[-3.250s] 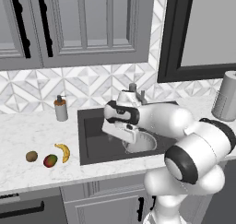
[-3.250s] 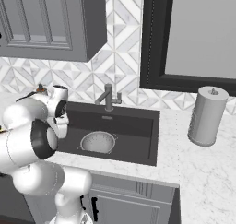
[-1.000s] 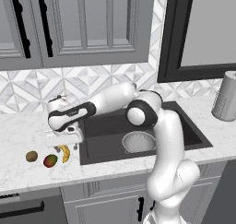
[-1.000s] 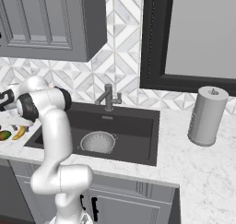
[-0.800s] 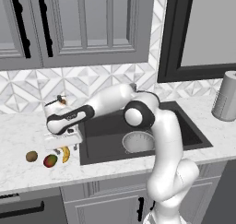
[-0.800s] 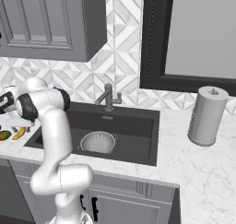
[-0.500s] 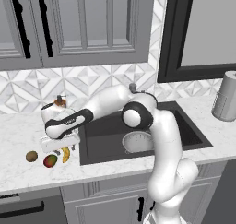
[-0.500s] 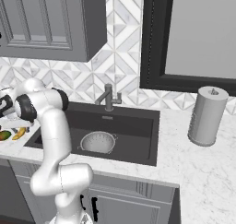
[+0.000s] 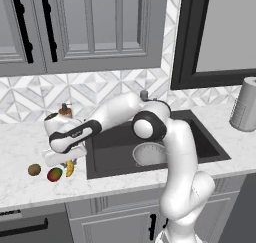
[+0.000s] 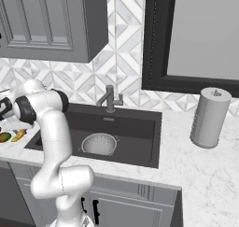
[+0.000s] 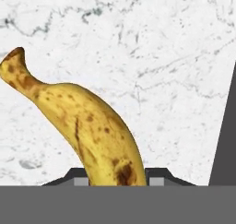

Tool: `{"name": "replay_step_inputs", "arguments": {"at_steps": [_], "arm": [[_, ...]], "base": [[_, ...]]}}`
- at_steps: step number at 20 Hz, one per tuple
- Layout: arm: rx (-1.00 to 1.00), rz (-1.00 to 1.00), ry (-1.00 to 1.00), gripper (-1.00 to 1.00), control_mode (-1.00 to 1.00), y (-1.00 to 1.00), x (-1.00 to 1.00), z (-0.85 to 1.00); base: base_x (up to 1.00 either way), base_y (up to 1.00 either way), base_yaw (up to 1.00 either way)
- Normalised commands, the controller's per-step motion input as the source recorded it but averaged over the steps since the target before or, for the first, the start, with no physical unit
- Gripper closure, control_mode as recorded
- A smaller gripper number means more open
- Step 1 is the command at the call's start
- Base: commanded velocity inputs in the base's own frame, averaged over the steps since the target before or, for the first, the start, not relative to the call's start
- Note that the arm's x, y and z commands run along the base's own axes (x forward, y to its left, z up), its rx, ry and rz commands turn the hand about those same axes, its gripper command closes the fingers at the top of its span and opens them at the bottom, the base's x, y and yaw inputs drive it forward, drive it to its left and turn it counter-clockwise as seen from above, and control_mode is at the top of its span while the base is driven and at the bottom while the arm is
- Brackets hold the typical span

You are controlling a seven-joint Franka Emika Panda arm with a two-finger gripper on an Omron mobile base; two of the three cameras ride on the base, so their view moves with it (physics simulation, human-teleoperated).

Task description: Put the colander in the sink, put the kiwi, banana, mango in the colander, and turn on the sink faucet and pour water over the colander.

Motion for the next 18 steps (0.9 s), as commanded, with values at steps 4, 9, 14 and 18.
{"name": "replay_step_inputs", "arguments": {"at_steps": [4,9,14,18], "arm": [[0.02,0.00,-0.01,1.00,-1.00,-0.18,0.00,-0.06],[0.06,0.00,-0.09,1.00,-1.00,-0.75,-0.13,0.15],[0.09,0.00,-0.13,1.00,-1.00,-0.98,-0.10,0.23],[0.07,-0.01,-0.05,1.00,-1.00,-1.00,-0.09,0.00]], "base": [[0.00,0.00,0.00],[0.00,0.00,0.00],[0.00,0.00,0.00],[0.00,0.00,0.00]]}}
